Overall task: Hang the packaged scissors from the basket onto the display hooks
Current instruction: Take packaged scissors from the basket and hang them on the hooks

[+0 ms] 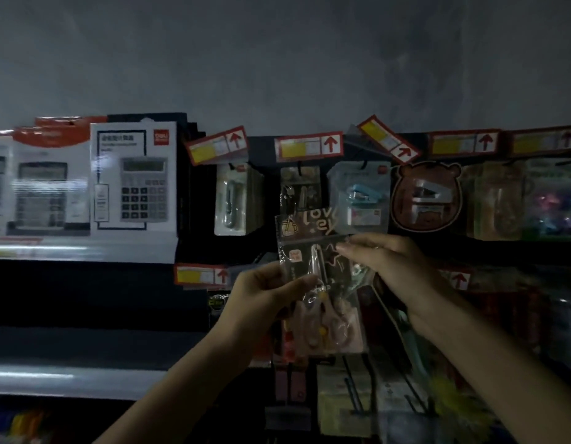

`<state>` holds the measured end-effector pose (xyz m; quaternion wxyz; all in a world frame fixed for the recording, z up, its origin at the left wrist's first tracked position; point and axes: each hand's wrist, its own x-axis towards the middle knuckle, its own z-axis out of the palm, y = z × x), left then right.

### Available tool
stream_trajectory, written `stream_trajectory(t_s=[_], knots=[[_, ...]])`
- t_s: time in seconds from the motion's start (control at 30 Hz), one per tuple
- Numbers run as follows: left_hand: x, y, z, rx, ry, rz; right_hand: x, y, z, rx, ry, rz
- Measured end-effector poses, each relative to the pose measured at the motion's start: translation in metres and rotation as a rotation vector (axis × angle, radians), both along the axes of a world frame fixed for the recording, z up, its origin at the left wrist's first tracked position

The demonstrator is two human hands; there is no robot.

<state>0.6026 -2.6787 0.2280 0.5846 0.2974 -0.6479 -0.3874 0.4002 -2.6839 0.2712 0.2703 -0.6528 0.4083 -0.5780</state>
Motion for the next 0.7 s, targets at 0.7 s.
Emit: stream_trajectory(t_s=[0.7], knots=[[0.024, -0.068, 0.093, -0.330, -0.048, 0.293, 0.038, -0.031, 0.067, -0.019, -0.145, -0.135]])
